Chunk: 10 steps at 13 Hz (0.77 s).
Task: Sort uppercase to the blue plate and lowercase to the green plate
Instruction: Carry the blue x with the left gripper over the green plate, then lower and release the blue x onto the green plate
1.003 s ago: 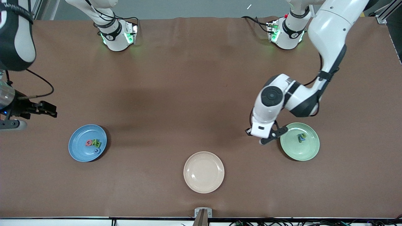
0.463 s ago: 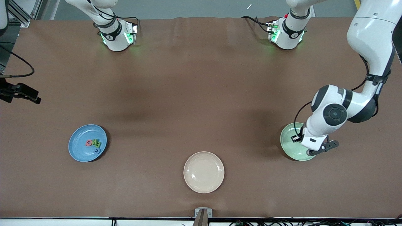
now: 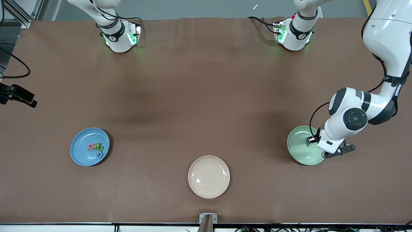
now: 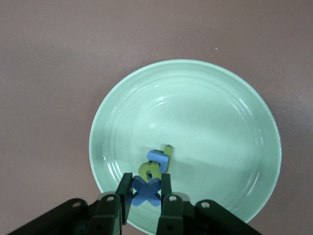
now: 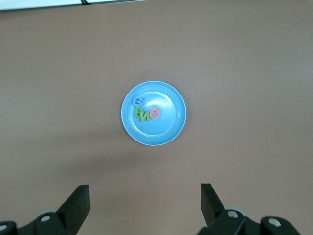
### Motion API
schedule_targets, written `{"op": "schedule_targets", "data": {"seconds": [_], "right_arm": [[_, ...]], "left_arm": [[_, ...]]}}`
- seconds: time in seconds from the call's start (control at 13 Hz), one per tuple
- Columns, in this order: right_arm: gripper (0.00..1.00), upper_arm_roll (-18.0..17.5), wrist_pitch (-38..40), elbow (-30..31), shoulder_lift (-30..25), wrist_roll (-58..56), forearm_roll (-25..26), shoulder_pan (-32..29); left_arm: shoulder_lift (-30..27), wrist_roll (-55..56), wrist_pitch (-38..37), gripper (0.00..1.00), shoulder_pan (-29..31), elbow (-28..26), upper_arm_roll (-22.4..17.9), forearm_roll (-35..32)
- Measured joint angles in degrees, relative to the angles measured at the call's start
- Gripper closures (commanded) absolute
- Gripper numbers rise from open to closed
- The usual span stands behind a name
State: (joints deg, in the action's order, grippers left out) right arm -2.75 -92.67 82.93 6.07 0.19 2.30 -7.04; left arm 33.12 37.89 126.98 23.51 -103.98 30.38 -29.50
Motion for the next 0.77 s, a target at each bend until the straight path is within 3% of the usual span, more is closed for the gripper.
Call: {"op": "schedule_targets", "data": {"seconds": [0.39,0.77], "right_arm": [[0.00,-0.41,0.68,-0.29,-0.45,3.84,-0.10,-0.31],[0.00,-0.71,0.90,-0.34,-1.42,2.93,-0.66,-0.28]], "left_arm": [[0.12,-1.27,-0.04,0.72,1.91,-1.03,-0.02,0.00],[0.51,-1.27,-0.04,0.71,1.68,-1.13,0.16,0.04]]}}
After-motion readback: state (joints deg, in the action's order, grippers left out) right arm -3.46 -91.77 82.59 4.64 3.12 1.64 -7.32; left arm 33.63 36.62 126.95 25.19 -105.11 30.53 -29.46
